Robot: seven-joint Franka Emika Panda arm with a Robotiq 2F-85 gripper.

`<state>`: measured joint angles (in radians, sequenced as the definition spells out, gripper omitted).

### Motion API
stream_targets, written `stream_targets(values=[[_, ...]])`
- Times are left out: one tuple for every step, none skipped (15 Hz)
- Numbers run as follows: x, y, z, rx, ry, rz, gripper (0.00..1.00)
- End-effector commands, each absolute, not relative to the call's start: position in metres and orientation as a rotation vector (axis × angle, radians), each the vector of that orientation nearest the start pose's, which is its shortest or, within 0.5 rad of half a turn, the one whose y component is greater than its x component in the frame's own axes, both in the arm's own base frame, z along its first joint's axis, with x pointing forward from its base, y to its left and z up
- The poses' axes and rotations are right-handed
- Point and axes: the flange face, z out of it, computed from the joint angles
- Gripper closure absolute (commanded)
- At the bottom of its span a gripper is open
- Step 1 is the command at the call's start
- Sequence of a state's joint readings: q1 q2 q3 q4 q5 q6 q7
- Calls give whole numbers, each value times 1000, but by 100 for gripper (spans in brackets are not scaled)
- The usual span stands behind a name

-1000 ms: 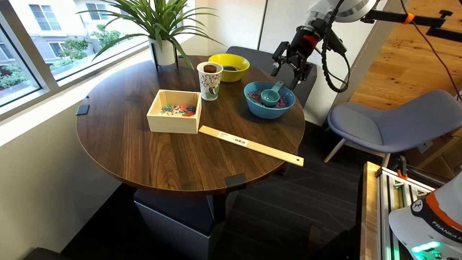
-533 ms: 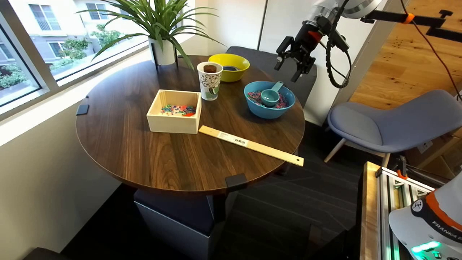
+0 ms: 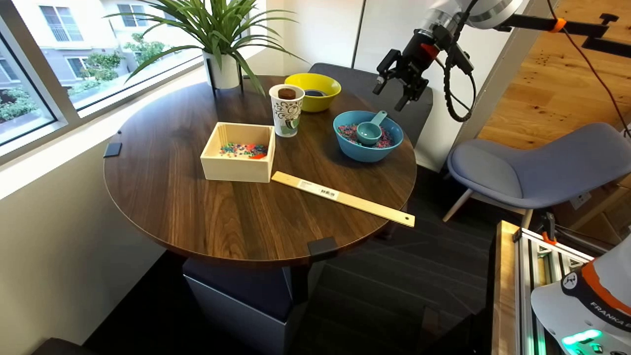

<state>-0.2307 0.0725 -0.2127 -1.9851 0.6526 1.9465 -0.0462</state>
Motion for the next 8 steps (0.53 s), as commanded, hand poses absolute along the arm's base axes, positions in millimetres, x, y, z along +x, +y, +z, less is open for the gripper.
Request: stream_targets(values=[[527, -204, 404, -2371, 866, -105, 0], [526, -203, 396, -2369, 870, -103, 0], [526, -203, 391, -2373, 869, -118, 0], [526, -204, 385, -2367, 864, -126, 0], [526, -203, 382, -2350, 855, -133, 0], [526, -201, 380, -2332, 843, -138, 0], [527, -196, 379, -2305, 818, -131, 0], [527, -191, 380, -2286, 799, -122, 0]])
